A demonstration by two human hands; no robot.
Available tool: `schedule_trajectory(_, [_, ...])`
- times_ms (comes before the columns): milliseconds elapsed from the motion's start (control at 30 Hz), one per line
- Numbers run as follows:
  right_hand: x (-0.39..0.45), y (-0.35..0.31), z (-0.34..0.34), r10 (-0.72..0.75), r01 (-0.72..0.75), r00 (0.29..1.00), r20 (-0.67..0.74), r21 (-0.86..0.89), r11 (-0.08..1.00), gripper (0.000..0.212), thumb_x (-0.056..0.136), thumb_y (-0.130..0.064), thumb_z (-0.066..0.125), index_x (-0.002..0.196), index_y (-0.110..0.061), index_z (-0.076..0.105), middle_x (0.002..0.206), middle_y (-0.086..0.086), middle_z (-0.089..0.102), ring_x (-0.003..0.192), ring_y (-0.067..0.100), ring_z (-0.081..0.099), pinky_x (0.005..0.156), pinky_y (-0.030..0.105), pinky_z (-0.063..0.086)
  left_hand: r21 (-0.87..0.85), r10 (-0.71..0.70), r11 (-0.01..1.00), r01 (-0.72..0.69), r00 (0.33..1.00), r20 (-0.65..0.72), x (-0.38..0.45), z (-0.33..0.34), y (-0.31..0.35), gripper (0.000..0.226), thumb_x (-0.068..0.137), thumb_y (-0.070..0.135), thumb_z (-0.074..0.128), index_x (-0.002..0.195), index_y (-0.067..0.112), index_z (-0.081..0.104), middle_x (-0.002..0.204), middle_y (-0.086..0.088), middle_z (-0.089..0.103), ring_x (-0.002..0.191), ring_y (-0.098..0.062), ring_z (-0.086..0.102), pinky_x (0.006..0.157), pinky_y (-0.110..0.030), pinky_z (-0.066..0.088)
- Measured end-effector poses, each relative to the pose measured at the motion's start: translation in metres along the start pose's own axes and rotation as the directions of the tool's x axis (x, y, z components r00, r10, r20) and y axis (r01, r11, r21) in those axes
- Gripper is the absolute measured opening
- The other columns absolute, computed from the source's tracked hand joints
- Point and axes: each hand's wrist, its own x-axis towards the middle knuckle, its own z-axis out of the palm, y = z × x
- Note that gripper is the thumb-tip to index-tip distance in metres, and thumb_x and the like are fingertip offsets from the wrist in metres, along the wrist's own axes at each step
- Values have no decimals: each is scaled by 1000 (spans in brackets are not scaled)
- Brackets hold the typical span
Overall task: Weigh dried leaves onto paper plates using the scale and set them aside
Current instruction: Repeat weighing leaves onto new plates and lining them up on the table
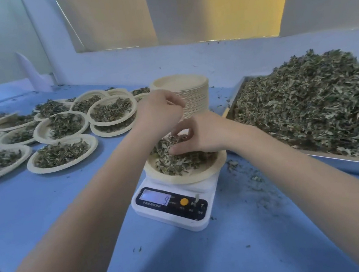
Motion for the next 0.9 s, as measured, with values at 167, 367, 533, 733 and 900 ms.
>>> schedule_trajectory(167, [9, -12, 1, -10, 11, 998, -56, 14, 1000, 15, 85, -22, 67, 99, -20, 73, 88, -3, 68, 64, 6, 57, 48, 8, 39, -82, -85, 994, 76, 991, -108, 0, -8, -23, 31, 81, 6, 47, 71, 32, 62, 79, 9, 60, 71, -11, 55, 67, -26, 46])
schedule_trajectory(367, [-4, -2, -15, 131, 20, 943, -306, 444, 896, 12, 83, -9, 68, 84, -21, 69, 69, -5, 67, 43, -1, 60, 38, 11, 42, -262, -201, 953, 151, 964, -174, 1, -9, -41, 30, 82, 6, 48, 76, 30, 64, 82, 3, 62, 72, -15, 55, 81, -42, 53])
schedule_trajectory(533, [-8, 25, -18, 280, 14, 820, -499, 507, 862, 12, 82, -10, 68, 86, -21, 72, 63, -8, 66, 45, 2, 60, 45, 6, 41, -360, -234, 919, 161, 957, -170, 2, -2, -48, 30, 82, 3, 48, 76, 28, 64, 94, -2, 68, 84, -19, 59, 86, -43, 52])
schedule_trajectory(733, [-6, 66, -15, 438, -500, 825, -357, -99, 860, 33, 82, -45, 66, 113, -33, 67, 116, 1, 65, 109, 26, 56, 86, 37, 52, -421, -264, 892, 163, 945, -192, 10, 7, -61, 30, 83, 4, 49, 76, 28, 65, 89, 7, 66, 85, -12, 59, 87, -41, 52])
schedule_trajectory(900, [6, 53, -6, 286, -285, 877, -385, 60, 957, 18, 87, -42, 62, 101, -35, 71, 103, -8, 68, 97, 14, 60, 76, 26, 47, -418, -242, 898, 138, 948, -206, 12, 5, -71, 28, 83, 5, 51, 77, 28, 67, 89, 4, 69, 87, -12, 61, 85, -38, 50])
